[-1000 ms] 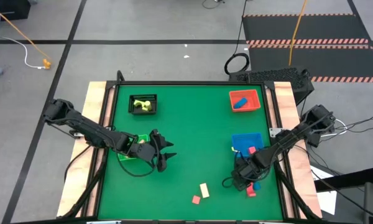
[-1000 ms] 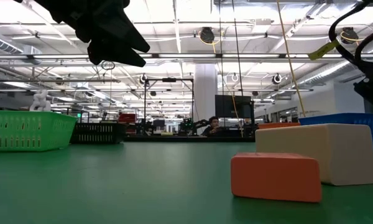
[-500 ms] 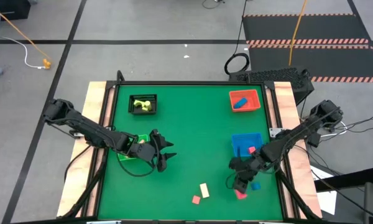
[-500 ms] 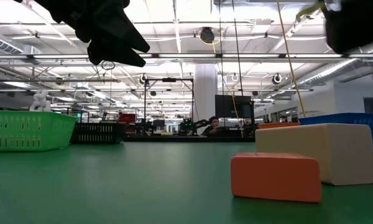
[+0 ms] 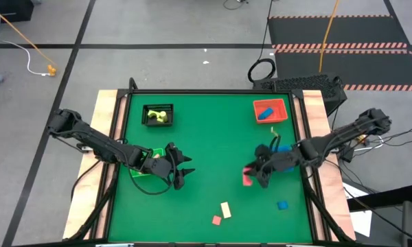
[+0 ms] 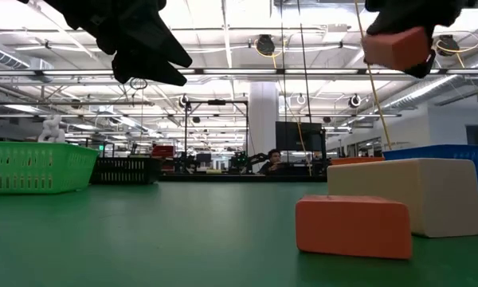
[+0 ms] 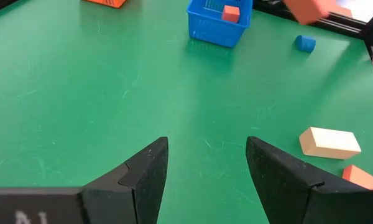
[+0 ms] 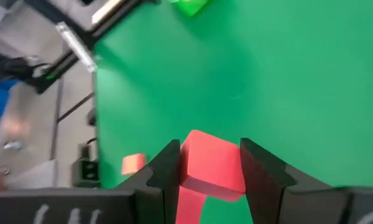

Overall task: Sort & place blocks by color
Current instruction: Put the orange block into the blue bin

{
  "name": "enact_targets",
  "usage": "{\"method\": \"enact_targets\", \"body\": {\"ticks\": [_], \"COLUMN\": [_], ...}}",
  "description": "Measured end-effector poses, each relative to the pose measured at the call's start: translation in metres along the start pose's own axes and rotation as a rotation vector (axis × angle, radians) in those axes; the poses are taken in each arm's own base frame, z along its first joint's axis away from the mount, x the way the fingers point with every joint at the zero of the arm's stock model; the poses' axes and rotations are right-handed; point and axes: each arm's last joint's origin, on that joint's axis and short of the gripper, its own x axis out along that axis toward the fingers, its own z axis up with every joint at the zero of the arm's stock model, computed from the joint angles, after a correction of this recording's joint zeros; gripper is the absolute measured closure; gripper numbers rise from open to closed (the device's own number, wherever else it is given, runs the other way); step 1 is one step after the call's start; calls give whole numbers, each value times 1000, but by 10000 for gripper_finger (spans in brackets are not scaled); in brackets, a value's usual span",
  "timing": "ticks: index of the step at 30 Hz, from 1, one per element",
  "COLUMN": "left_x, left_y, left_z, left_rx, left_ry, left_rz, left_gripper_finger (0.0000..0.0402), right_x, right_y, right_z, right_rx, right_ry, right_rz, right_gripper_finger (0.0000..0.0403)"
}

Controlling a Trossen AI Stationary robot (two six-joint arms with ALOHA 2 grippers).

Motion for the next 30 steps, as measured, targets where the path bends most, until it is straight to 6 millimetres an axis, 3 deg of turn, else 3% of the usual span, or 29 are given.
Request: {"method": "enact_targets", "body": {"ticks": [9, 17, 30], "left_x": [0, 2, 11], "left_y": [1, 5, 26], "left_z": [0, 3, 13], "left_rx": [-3, -22, -77], "left_ry": [-11, -19, -43], "left_rz": [21, 38, 126], "left_gripper_finger": [183, 183, 183], "right_x": [-20, -39, -42], "right_y": [-38, -68, -78], "right_z": [15, 9, -3], "right_rx": [-7, -77, -231], "right_ry": [11, 161, 389], "right_rz": [-212, -423, -477], "right_gripper_finger": [287, 287, 275]}}
